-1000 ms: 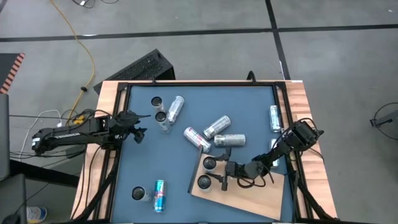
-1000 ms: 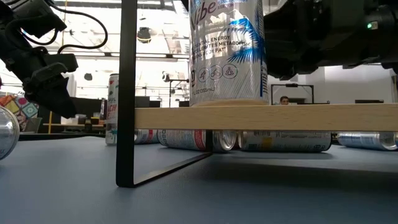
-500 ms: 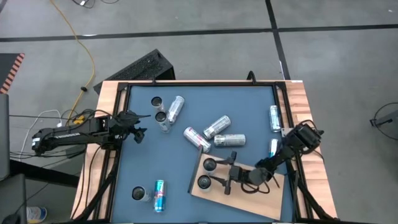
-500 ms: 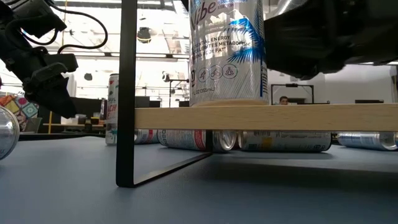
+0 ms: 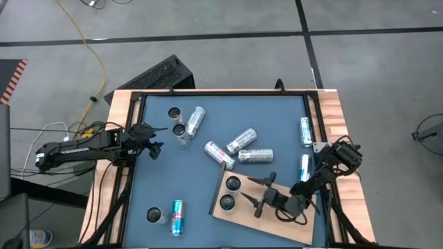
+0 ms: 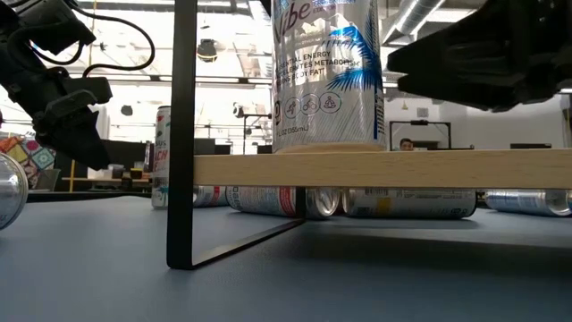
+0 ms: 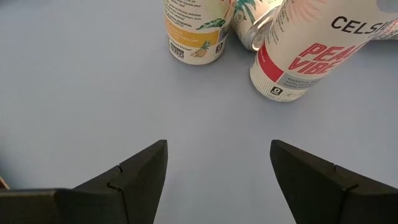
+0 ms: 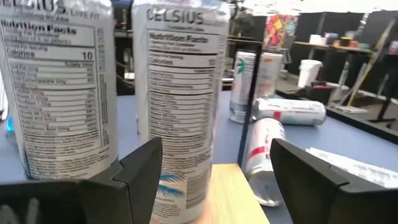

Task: Place canned beverage on shelf
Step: Adjust the top blue soda can

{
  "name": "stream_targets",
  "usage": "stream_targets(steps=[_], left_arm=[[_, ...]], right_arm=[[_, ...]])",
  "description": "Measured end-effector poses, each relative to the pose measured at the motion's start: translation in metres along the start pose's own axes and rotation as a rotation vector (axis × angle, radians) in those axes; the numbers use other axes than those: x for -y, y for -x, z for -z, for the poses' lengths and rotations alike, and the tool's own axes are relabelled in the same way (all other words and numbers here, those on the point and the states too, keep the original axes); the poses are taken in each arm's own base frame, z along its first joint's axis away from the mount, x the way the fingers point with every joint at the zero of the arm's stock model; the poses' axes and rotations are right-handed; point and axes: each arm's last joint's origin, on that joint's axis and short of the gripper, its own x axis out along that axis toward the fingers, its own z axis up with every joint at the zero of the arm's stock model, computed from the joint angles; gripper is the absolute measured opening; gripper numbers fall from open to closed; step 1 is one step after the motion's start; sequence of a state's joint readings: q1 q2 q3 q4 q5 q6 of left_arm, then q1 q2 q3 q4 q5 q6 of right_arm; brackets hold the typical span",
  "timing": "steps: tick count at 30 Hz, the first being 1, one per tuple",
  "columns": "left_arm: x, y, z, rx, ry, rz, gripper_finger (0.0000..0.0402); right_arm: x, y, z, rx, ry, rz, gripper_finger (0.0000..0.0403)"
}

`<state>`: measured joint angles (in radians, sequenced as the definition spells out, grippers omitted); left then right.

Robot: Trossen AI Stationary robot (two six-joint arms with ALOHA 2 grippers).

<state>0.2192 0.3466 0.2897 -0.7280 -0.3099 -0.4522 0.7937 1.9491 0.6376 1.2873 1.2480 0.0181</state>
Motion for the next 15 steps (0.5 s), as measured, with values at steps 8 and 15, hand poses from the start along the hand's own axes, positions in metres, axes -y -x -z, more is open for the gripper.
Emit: stream_targets(steps=[8, 15], left_arm=[[0.000, 0.000, 0.000, 0.000, 0.000, 0.000, 0.0270], [0.000, 0.000, 0.000, -0.001, 0.000, 0.000, 0.0270]], right_arm=[[0.005, 0.006, -0.008, 0.035, -0.191, 0.221, 0.0286], [0.013, 0.007, -0.047, 0.042, -0.233, 0.311, 0.0286]])
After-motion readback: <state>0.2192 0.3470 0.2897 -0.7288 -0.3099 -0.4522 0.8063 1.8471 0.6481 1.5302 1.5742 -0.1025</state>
